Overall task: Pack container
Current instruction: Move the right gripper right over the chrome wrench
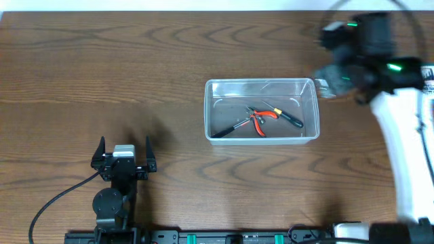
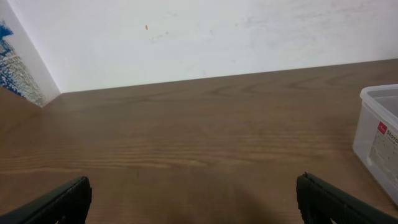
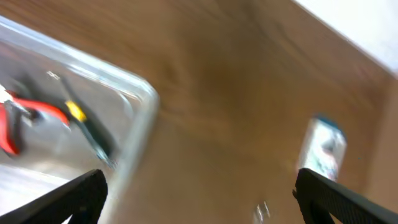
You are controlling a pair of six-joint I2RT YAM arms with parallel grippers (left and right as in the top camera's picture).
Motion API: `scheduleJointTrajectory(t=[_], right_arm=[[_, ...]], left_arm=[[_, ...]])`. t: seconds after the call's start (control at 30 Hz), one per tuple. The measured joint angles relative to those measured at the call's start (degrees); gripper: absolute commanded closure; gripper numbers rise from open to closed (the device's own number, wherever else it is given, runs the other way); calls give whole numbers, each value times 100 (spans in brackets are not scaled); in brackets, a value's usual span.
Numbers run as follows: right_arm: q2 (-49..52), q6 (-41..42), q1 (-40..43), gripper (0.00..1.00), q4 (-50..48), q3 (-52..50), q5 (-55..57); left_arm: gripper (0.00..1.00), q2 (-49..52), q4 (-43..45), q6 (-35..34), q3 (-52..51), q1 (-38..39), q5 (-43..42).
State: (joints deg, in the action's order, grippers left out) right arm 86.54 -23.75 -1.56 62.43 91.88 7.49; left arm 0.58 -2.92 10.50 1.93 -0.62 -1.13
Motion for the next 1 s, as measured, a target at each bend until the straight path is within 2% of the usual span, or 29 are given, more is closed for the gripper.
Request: scheduleJointTrajectory(t=[0.27,0.5,0.67,0.83,1.0], right_arm=[[-461,79,1801,1,1196,7,157],[-448,98,3176,1,1150,-282,50],[-444,98,3543,1,870,-317,0],[-415,46,3552,1,293,-323,-59],[63,-496,3593,1,186,-323,-304]], left_arm=[[2,0,2,0,0,0,0],[2,0,0,0,0,0,0],[2,0,0,0,0,0,0],[2,0,2,0,0,0,2],[2,0,2,0,0,0,0]])
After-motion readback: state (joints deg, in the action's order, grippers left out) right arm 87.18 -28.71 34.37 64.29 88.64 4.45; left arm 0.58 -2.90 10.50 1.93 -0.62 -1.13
